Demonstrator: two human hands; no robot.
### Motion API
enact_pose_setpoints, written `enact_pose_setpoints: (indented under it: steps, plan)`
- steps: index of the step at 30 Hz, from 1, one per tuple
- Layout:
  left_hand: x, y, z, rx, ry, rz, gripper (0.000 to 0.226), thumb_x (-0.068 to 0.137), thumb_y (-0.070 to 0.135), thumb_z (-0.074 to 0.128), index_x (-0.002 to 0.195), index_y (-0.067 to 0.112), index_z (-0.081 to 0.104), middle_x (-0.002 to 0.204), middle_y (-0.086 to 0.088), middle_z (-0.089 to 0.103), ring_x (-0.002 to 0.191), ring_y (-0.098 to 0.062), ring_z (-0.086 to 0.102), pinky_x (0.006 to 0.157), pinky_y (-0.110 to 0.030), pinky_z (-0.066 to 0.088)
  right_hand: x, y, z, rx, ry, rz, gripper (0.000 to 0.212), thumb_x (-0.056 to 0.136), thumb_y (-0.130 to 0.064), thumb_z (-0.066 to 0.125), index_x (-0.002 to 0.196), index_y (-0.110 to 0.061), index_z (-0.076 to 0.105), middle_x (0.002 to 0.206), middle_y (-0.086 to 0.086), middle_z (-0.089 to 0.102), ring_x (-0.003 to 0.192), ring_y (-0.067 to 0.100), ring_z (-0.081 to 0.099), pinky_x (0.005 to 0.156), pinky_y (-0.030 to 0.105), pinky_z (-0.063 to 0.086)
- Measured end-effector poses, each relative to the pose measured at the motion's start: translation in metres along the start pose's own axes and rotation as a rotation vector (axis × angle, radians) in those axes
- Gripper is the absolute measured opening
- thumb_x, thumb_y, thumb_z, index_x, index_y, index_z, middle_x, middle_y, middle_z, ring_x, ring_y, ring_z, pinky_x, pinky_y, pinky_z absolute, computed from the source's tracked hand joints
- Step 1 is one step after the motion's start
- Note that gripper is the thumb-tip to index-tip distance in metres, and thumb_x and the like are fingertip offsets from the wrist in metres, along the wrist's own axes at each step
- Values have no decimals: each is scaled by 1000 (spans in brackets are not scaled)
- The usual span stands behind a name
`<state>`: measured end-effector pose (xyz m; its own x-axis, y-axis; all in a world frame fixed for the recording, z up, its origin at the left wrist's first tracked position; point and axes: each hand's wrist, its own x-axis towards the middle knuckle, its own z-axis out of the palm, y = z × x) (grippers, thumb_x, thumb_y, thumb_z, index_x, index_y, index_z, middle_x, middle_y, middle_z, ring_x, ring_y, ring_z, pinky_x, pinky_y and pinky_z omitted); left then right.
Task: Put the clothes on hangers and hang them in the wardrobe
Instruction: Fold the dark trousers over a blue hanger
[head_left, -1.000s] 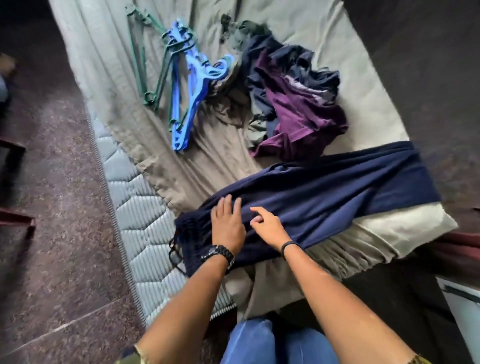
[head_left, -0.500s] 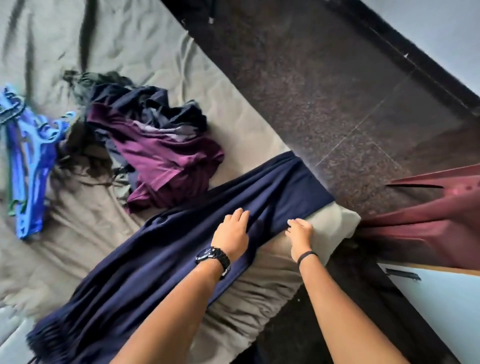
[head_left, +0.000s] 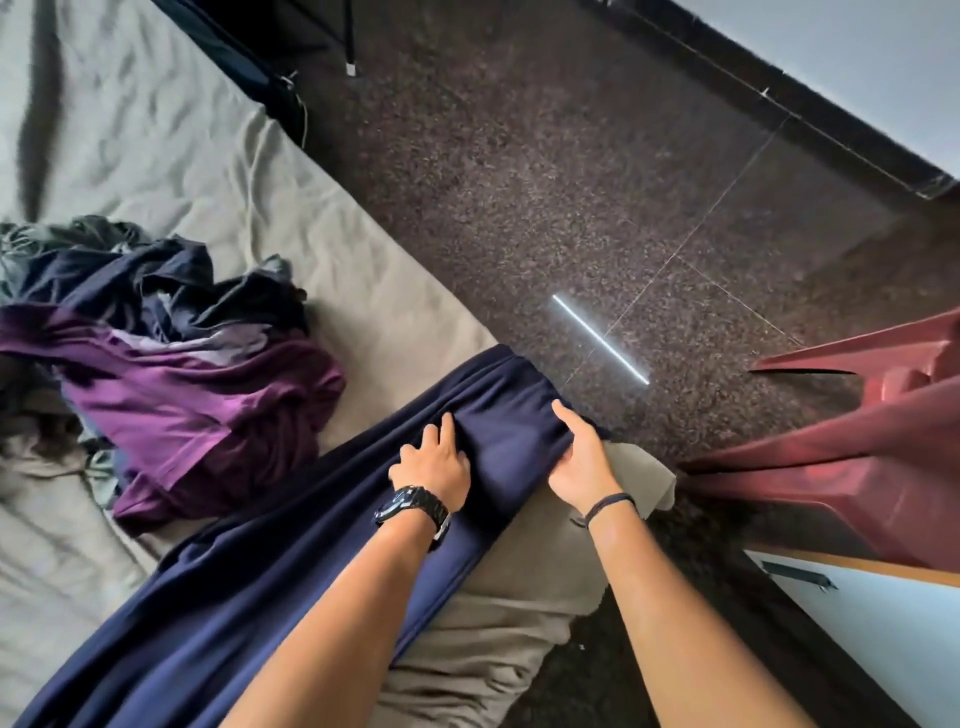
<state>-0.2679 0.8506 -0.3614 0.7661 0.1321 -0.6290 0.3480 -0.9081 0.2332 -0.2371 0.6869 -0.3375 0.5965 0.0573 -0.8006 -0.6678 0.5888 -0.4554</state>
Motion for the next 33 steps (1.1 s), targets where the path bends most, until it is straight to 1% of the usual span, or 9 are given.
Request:
enact_pose_setpoints:
  steps: [8, 13, 19, 21, 23, 25, 27, 29, 33]
  plan:
    - [3, -3, 0, 138, 2, 10, 82, 89, 16, 41, 151, 27, -11, 140, -3, 31, 110, -35, 49, 84, -46, 47, 30, -59, -18, 119, 58, -139, 32, 95, -29, 51, 118, -10, 62, 110, 12, 68, 118, 30, 57, 93, 39, 47]
    - [10, -1, -1, 120, -26, 11, 89, 87, 19, 45, 149, 29, -18, 138, -2, 31, 112, -36, 49, 84, -47, 48, 21, -109, -6, -59, -6, -159, 51, 101, -32, 41, 72, -9, 77, 76, 12, 72, 72, 25, 71, 63, 30, 58]
    - [15, 0, -5, 224, -29, 73, 85, 89, 20, 43, 150, 20, -16, 141, -2, 34, 111, -31, 56, 84, -40, 47, 15, -156, 4, -73, 31, -268, 21, 96, -10, 42, 91, -8, 62, 73, 8, 71, 80, 24, 66, 69, 32, 53]
    - [16, 8, -16, 214, -55, 66, 77, 91, 20, 41, 152, 14, -6, 144, -6, 37, 119, -30, 54, 91, -38, 45, 5, -163, 10, -170, 22, -232, 26, 99, -19, 44, 114, -6, 61, 100, 23, 69, 104, 33, 61, 88, 41, 52]
    - [20, 20, -30, 75, -63, 51, 62, 90, 21, 42, 145, 3, 22, 141, -14, 43, 123, -32, 51, 94, -37, 42, -5, -166, 17, -266, 29, -220, 42, 102, -24, 40, 137, -1, 45, 130, 34, 49, 128, 35, 46, 106, 46, 41]
    - [19, 32, -47, -140, -69, 101, 35, 88, 25, 39, 112, 3, 50, 123, -20, 57, 111, -34, 56, 86, -36, 43, -16, -165, 24, -310, 34, -273, 33, 102, -23, 40, 125, -3, 53, 107, 29, 59, 114, 28, 54, 88, 37, 51]
    - [5, 46, -66, -519, -138, 100, 18, 92, 25, 40, 91, 11, 51, 97, -17, 61, 84, -31, 61, 72, -38, 45, -22, -160, 28, -255, 31, -285, 22, 100, -24, 45, 113, -12, 59, 89, 10, 66, 90, 18, 62, 70, 30, 49]
    - [-14, 59, -84, -1057, -284, -5, 10, 97, 20, 46, 89, 16, 51, 82, -7, 54, 68, -21, 55, 63, -34, 45, -28, -153, 31, -238, 24, -322, 19, 97, -18, 53, 115, -12, 56, 99, 10, 68, 88, 16, 65, 72, 29, 49]
    - [-44, 44, -114, -1744, -412, -30, 18, 96, 30, 45, 97, 15, 55, 93, -10, 57, 82, -25, 58, 80, -42, 49, -78, -110, 63, -289, -3, -407, 23, 88, 12, 53, 103, -5, 51, 81, 7, 66, 75, 18, 64, 69, 30, 52]
